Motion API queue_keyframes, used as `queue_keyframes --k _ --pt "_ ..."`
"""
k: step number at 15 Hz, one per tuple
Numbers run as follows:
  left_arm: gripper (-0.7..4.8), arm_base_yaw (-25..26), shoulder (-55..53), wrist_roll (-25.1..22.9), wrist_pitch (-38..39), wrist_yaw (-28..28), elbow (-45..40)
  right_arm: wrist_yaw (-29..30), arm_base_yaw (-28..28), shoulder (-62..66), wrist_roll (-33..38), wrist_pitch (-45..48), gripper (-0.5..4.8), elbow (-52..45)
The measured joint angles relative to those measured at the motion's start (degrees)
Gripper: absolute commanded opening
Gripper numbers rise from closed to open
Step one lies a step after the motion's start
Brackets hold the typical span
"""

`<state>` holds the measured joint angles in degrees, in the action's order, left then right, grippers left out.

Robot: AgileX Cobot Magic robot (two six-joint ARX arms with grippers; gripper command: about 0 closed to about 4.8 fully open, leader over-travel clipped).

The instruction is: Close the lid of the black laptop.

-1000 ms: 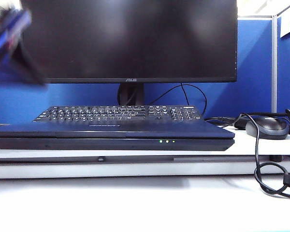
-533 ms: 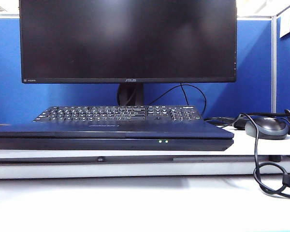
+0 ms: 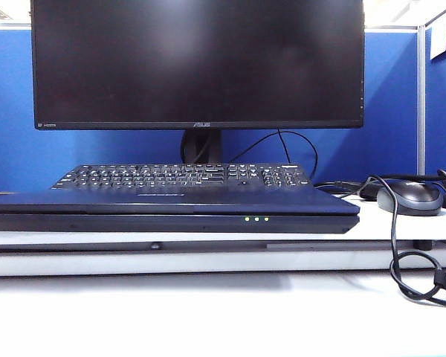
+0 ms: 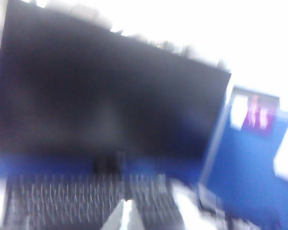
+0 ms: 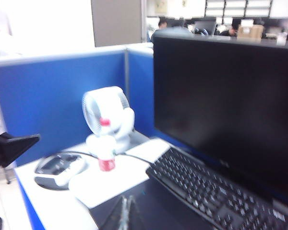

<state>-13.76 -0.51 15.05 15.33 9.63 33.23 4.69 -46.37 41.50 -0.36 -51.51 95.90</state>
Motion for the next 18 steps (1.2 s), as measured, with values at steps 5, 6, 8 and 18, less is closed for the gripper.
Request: queue_keyframes --k 5,6,8,18 --pt "-0.03 0.0 0.09 -0.2 4.39 -3.08 -1.42 1.55 0.02 -13.57 0.63 15.21 -0.01 -27.04" --pt "-0.03 0.0 0.09 -0.13 4.46 -3.21 -2.62 1.55 0.02 -15.65 1.25 17.66 -0.01 -31.74" --pt "-0.03 0.0 0.11 0.48 5.07 -3.17 -5.64 1.57 0.0 -22.69 4.07 28.11 -0.01 -45.0" --pt "-0.03 0.0 0.13 2.62 0.74 -0.72 -10.69 0.0 0.02 -29.99 4.85 39.56 -0.01 -68.24"
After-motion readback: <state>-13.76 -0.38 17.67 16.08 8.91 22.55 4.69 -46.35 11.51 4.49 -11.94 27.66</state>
